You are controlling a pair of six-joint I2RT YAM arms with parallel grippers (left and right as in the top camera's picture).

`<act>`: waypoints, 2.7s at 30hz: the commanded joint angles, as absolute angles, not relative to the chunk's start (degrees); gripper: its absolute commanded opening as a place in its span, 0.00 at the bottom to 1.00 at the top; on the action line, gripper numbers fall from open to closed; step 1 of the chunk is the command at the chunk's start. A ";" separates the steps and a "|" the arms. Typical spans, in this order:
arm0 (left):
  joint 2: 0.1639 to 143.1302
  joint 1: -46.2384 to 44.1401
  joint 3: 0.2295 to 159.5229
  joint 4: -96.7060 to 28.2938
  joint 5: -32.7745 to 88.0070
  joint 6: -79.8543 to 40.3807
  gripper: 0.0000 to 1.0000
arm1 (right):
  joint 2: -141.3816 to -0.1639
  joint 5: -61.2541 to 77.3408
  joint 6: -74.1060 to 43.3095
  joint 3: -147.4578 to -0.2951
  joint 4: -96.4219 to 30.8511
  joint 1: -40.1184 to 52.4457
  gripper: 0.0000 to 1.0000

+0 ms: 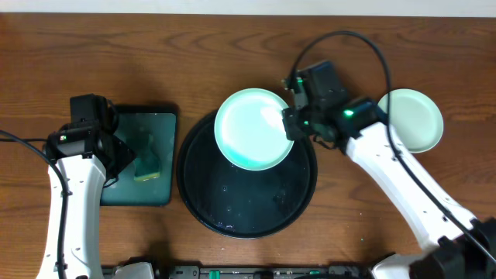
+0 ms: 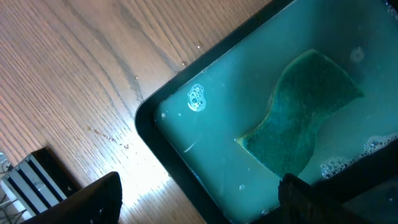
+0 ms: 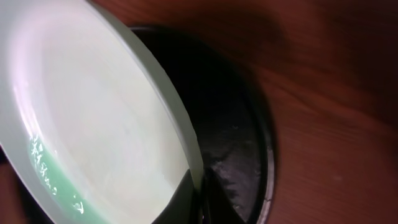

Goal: Clean dirty plates on tray and stack at the side
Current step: 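Carry the green plate toward the plate stack on the right, then swing the green plate over to the right stack with the right gripper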

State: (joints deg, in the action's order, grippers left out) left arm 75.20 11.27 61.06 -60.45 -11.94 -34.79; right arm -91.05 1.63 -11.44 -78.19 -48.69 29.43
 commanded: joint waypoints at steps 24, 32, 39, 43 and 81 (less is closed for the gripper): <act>74.70 11.57 60.99 -60.69 -12.03 -35.73 0.81 | -96.36 -78.19 21.63 -86.67 -49.93 65.71 0.01; 74.70 11.57 60.99 -60.66 -12.03 -35.73 0.81 | -96.36 -84.60 30.65 -86.67 -45.41 70.26 0.01; 74.70 11.57 60.99 -60.66 -12.03 -35.70 0.81 | -96.36 -84.42 30.63 -86.67 -45.36 71.68 0.01; 74.70 11.57 60.99 -60.62 -12.03 -35.73 0.81 | -96.40 -74.52 27.81 -86.50 -45.52 68.51 0.01; 74.70 11.55 60.97 -60.60 -10.96 -35.88 0.81 | -94.54 -31.03 -12.88 -85.52 -60.23 62.81 0.01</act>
State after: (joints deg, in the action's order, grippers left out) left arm 75.20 11.27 61.06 -60.38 -10.79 -34.96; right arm -96.20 -46.50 -0.47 -85.54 -60.62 66.37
